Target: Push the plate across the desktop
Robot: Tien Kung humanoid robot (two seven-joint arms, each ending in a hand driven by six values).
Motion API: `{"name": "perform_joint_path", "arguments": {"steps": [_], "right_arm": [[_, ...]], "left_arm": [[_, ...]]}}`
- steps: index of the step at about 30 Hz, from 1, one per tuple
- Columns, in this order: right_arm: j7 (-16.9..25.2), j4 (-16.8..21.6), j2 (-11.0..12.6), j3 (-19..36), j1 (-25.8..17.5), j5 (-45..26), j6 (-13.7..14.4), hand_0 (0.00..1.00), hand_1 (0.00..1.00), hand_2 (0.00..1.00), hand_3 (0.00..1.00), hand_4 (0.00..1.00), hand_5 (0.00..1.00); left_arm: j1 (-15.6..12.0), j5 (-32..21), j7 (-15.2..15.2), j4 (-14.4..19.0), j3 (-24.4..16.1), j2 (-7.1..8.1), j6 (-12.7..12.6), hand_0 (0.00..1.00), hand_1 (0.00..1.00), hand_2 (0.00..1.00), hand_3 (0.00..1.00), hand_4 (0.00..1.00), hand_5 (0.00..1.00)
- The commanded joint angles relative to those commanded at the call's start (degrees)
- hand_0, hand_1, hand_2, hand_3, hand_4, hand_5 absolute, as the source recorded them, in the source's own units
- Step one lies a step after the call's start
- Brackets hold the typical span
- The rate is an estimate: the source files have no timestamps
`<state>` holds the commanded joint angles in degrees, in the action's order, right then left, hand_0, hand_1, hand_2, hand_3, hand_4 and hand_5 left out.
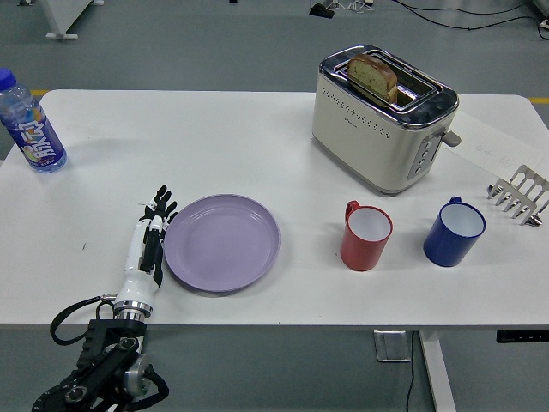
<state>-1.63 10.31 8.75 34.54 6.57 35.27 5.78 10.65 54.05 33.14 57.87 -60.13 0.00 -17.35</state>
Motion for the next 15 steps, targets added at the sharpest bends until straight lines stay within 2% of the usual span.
{"name": "perform_joint_path", "arguments": {"steps": [11,15], "right_arm": [[0.0,0.0,0.0,0.1,0.0,-0.1,0.0,0.646,0.634,0.708,0.654,0.210,0.274],[0.0,0.0,0.0,-0.1,0.1,-0.2,0.0,0.646,0.634,0.708,0.654,0.210,0.273]], "left_arm": [[0.3,-1.0,0.1,0.7,5.7,0.00,0.0,0.893,0.941,0.986,0.966,0.538,0.998],[0.5,-1.2,0.1,0.7,6.4,0.00,0.0,0.892,0.941,0.986,0.966,0.538,0.998]]}}
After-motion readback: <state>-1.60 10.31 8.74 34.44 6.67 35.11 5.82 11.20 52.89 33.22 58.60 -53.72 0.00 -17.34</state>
